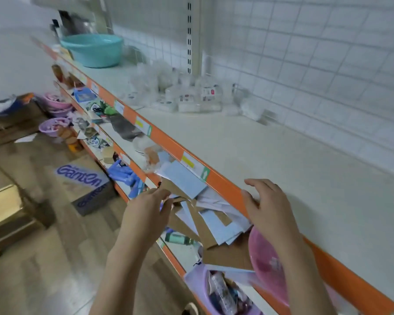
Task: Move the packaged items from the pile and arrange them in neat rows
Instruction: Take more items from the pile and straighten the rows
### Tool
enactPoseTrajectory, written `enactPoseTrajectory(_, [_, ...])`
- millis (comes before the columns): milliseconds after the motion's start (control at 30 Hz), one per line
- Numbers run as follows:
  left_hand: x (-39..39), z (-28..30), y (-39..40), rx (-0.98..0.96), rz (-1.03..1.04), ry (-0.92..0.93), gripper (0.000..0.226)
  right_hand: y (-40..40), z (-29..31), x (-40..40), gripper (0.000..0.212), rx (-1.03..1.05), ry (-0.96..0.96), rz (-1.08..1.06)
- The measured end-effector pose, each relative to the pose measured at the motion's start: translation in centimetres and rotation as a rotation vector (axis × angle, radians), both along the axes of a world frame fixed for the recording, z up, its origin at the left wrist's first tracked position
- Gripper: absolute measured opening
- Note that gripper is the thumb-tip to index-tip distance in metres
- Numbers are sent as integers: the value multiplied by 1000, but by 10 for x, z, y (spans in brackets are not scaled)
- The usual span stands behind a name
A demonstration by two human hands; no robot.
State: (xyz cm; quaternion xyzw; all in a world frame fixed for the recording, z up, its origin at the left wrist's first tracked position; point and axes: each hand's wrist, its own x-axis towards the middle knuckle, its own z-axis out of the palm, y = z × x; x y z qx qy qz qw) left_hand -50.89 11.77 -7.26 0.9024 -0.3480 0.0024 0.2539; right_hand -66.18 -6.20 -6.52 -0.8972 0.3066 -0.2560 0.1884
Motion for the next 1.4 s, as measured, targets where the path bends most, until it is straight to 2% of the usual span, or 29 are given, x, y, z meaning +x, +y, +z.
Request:
enactPoseTrajectory(233, [112,15,-47,-63,-47,-35,29,-35,5,112,28,48,-1,27])
enactPoseTrajectory(400, [163,9,-64,-109,-59,-18,24,-57,8,156,28,13,91,8])
enactPoseTrajectory(633, [247,28,-125,-166,-127,-72,19,-132,31,192,33,-74,197,-236])
enactPoseTrajectory(833, [298,45,-187,-214,-358,-96,13,-191,32,237,40,-165,232,-455])
enactPoseTrajectory(967, [322,44,-211,-219,-478,-92,14,-216,29,259,52,-185,367,-607])
enactPoseTrajectory(1133, [340,41,-235,-250,-570,-61,16,-225,18,260,39,-236,541,-737])
enactPoseTrajectory(1267, [337,45,-265,-311,-627,-90,18,-214,16,251,26,-249,504,-763])
enactPoseTrajectory(1400, [323,52,-299,-195,-688,-114,47,-186,23,243,27,-183,342,-753])
